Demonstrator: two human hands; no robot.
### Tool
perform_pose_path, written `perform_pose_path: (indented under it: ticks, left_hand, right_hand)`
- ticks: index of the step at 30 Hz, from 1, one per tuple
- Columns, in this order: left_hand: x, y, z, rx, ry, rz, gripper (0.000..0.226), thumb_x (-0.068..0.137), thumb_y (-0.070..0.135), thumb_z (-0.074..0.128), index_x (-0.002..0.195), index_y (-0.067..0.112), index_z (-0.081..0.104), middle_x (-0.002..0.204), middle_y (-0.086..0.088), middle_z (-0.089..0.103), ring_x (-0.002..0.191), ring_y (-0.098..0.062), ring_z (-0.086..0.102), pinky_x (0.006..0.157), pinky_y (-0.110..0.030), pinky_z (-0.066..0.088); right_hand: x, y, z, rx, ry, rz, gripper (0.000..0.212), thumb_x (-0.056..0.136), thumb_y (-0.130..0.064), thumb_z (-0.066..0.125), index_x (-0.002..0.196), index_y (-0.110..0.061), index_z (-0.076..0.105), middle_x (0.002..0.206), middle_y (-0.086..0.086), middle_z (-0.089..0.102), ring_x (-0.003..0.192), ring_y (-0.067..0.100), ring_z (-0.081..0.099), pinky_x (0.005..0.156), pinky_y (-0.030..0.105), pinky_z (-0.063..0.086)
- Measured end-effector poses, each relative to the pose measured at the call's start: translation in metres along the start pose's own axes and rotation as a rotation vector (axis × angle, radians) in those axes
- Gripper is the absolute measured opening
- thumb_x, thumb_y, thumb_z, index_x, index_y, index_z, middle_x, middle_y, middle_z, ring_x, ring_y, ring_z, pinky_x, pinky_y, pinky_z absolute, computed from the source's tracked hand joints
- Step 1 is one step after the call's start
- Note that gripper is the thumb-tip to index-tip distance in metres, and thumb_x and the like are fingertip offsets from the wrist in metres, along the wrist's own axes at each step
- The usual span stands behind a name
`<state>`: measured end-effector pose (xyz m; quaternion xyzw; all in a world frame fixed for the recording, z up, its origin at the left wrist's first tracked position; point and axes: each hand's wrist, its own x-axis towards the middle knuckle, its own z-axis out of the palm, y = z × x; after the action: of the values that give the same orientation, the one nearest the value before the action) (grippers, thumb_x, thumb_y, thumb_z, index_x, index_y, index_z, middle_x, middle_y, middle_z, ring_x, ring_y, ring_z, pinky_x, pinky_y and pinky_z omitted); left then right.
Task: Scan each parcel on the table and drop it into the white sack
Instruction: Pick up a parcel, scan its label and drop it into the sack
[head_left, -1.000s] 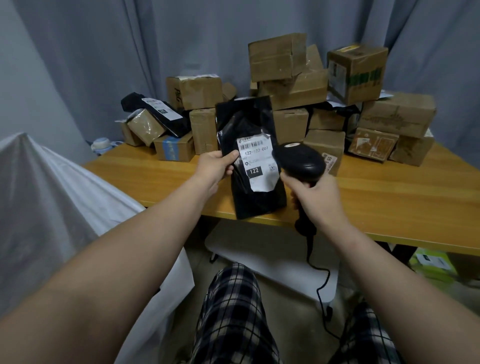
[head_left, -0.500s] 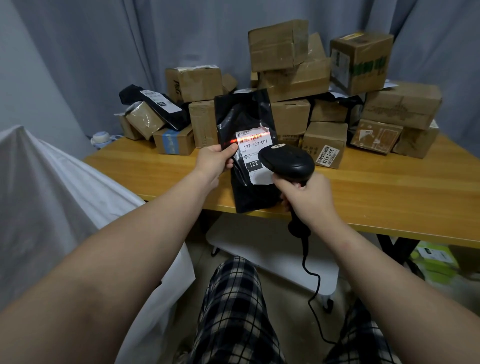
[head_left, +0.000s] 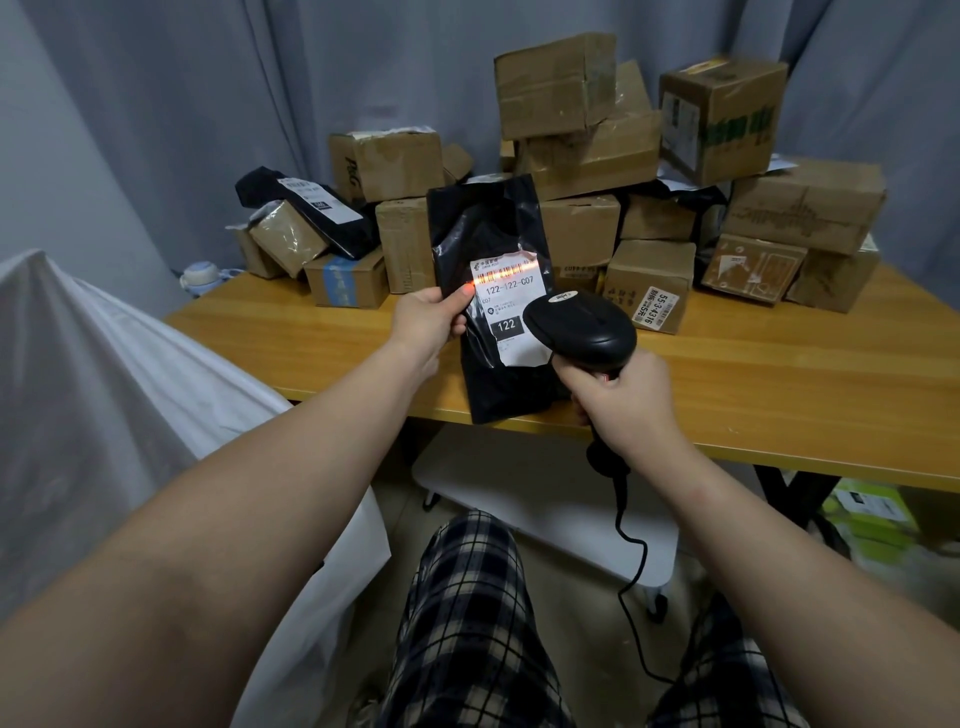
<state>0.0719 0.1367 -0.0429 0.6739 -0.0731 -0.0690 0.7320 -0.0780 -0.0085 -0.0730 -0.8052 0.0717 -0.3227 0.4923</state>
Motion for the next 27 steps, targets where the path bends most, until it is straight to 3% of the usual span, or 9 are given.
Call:
perform_pose_path:
  ticks: [3,5,9,12,16,19,25,27]
  left_hand:
    - [0.0,-0.001,0.0,0.001,0.003,0.01,0.01,0.092,0.015,0.063,0.085,0.009,0.066,0.081,-0.005,0.067,0.058,-0.006,0.048,0.055,-0.014,0.046]
    - [-0.001,-0.001,0.001,0.002,0.007,0.016,0.01,0.093,0.015,0.063,0.085,0.009,0.066,0.083,-0.005,0.067,0.058,-0.006,0.048,0.056,-0.014,0.047]
    - [-0.001,-0.001,0.001,0.01,0.005,0.023,0.01,0.093,0.015,0.063,0.085,0.009,0.066,0.083,-0.005,0.067,0.057,-0.005,0.048,0.055,-0.014,0.046]
    - [-0.002,-0.002,0.002,0.007,0.005,0.025,0.01,0.093,0.016,0.063,0.085,0.009,0.066,0.081,-0.004,0.066,0.056,-0.005,0.048,0.055,-0.013,0.047]
    - [-0.005,-0.001,0.002,0.006,0.005,0.028,0.01,0.093,0.016,0.062,0.086,0.01,0.066,0.081,-0.004,0.067,0.057,-0.005,0.048,0.056,-0.013,0.047]
    - [-0.014,0.004,0.002,0.033,0.0,0.082,0.01,0.094,0.018,0.061,0.087,0.013,0.067,0.081,-0.001,0.067,0.058,-0.004,0.048,0.06,-0.015,0.048]
    - [-0.049,0.007,-0.01,0.028,0.054,0.277,0.011,0.094,0.018,0.061,0.093,0.01,0.069,0.082,0.0,0.067,0.058,-0.002,0.049,0.058,-0.015,0.045]
    - [-0.059,0.008,-0.022,-0.009,0.081,0.275,0.01,0.094,0.018,0.062,0.092,0.014,0.07,0.08,0.004,0.068,0.06,-0.002,0.05,0.06,-0.016,0.046]
  right_hand:
    - [0.0,0.002,0.0,-0.004,0.02,-0.001,0.025,0.075,-0.023,0.068,0.058,-0.007,0.059,0.049,0.005,0.056,0.055,0.031,0.06,0.057,0.045,0.055]
    - [-0.001,0.003,0.001,-0.023,0.035,-0.009,0.029,0.07,-0.027,0.063,0.059,0.0,0.058,0.052,0.018,0.056,0.059,0.039,0.059,0.057,0.048,0.053]
    - [-0.005,0.006,0.0,-0.021,0.042,-0.013,0.026,0.077,-0.015,0.069,0.06,0.001,0.058,0.052,0.016,0.056,0.054,0.028,0.055,0.058,0.04,0.05]
    - [-0.007,0.008,0.0,-0.022,0.056,-0.019,0.029,0.074,-0.023,0.065,0.06,0.001,0.057,0.051,0.015,0.055,0.054,0.028,0.055,0.055,0.034,0.045]
    - [-0.006,0.011,0.0,-0.008,0.053,0.007,0.023,0.08,-0.015,0.071,0.061,-0.013,0.058,0.049,0.0,0.054,0.055,0.021,0.056,0.058,0.031,0.045]
    - [-0.006,0.011,0.0,0.006,0.059,0.005,0.026,0.08,-0.013,0.072,0.06,-0.019,0.056,0.05,-0.001,0.054,0.055,0.02,0.057,0.057,0.027,0.044]
    - [-0.008,-0.004,0.009,0.064,0.037,-0.04,0.029,0.074,-0.023,0.07,0.062,0.001,0.058,0.052,0.018,0.055,0.052,0.028,0.054,0.053,0.03,0.04]
    - [-0.009,-0.012,0.02,0.089,0.0,-0.045,0.03,0.073,-0.021,0.07,0.058,-0.001,0.054,0.049,0.015,0.051,0.05,0.017,0.047,0.051,0.027,0.035]
